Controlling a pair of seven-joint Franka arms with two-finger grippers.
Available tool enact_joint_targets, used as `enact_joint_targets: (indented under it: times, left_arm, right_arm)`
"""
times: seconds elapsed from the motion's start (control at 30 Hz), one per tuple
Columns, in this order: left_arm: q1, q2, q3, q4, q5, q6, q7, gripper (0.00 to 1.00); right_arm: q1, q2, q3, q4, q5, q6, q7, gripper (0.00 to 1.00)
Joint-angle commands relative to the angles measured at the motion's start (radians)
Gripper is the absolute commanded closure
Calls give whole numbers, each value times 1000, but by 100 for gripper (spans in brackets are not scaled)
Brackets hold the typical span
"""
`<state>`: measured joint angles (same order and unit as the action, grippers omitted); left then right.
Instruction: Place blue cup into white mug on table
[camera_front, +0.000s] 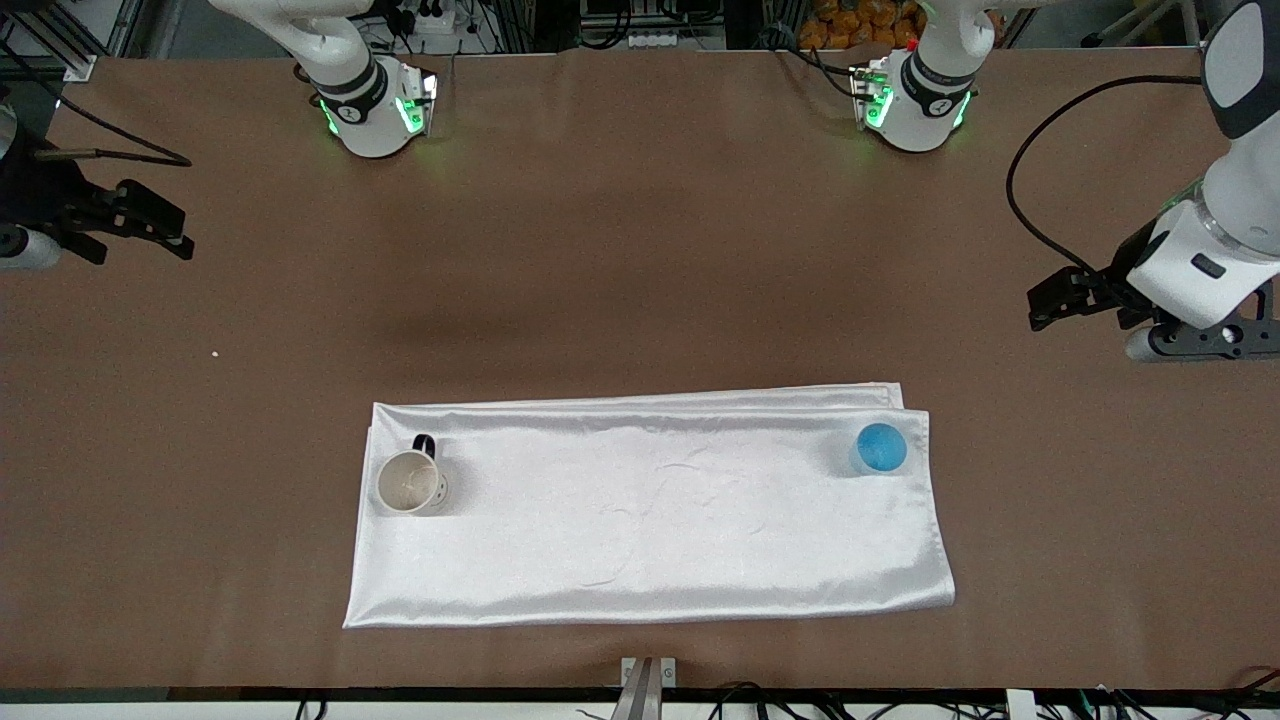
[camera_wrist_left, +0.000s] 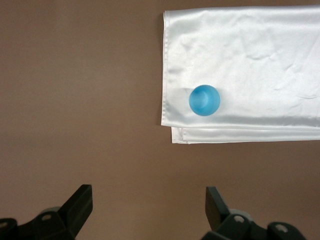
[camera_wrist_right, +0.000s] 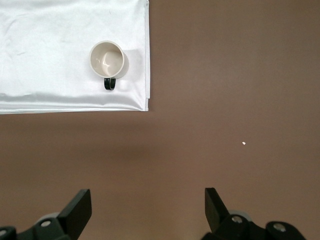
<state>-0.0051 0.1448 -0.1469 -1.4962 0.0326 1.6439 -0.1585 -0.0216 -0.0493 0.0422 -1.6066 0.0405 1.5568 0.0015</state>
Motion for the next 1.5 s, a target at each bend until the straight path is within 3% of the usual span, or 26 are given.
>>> enact_joint_targets:
  times: [0.0,0.27,0.93,1.2,1.47]
  left_arm:
    - [-1,30,1,4,-25,19,25,0]
    - [4,102,0,-13,-19,62,25,0]
    - [-12,144,-5,-176,-20,336,25,0]
    - [-13,196,-5,-217,-14,442,24,0]
    - [-29,259,-3,-217,-11,510,14,0]
  right_arm:
    - [12,8,-5,14,-13,-1,5,0]
    - [19,43,-4,11,-10,28,6,0]
    - [92,154,-4,-9,-8,114,12,0]
    - [150,190,-4,-117,-8,259,23,0]
    - [241,207,-4,-220,-11,388,170,0]
